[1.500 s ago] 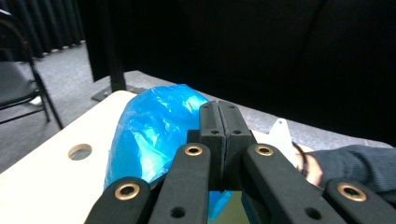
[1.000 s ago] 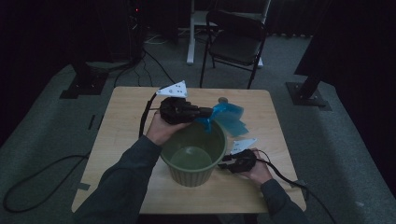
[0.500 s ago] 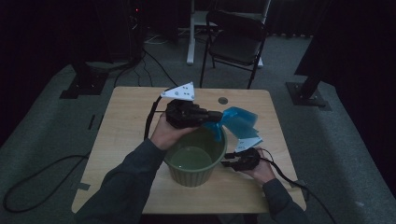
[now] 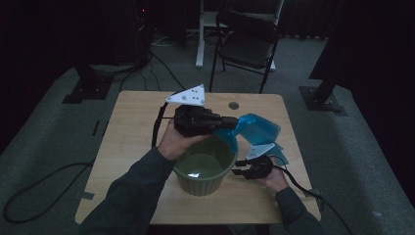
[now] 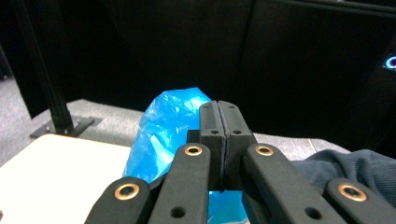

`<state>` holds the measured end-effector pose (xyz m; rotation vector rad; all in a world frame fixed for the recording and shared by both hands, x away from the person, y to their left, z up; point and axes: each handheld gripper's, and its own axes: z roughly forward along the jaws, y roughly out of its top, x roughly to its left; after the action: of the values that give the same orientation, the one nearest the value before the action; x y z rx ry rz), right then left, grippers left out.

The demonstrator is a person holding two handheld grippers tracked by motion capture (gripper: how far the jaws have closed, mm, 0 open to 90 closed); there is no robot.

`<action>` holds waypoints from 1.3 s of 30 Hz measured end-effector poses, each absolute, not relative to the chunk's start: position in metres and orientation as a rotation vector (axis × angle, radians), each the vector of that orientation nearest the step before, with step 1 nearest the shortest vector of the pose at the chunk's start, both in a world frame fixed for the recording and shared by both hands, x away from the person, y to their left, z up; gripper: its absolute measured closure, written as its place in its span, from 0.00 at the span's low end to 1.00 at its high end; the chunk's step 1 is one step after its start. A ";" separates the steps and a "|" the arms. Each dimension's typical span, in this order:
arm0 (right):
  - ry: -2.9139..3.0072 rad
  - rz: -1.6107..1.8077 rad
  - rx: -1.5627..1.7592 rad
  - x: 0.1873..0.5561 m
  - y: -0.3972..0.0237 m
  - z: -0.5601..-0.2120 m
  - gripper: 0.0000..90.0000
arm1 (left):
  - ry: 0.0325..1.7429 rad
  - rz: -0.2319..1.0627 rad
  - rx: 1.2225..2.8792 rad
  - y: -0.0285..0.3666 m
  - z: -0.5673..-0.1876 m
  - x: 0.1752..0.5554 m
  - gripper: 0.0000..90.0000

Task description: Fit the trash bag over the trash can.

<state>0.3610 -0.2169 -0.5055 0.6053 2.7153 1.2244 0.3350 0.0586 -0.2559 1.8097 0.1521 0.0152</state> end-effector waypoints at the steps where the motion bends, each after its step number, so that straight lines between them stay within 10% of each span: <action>1: 2.715 1.225 0.603 0.361 -0.217 -0.506 0.68 | 0.147 0.014 1.805 0.059 -0.254 0.333 1.00; 39: 2.683 1.246 0.602 0.359 -0.223 -0.500 0.67 | 0.412 0.081 1.840 0.101 -0.302 0.383 1.00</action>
<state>0.3593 -0.2232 -0.4995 0.6023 2.6830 1.2462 0.3831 0.1010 -0.3022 1.8400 0.4118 0.0815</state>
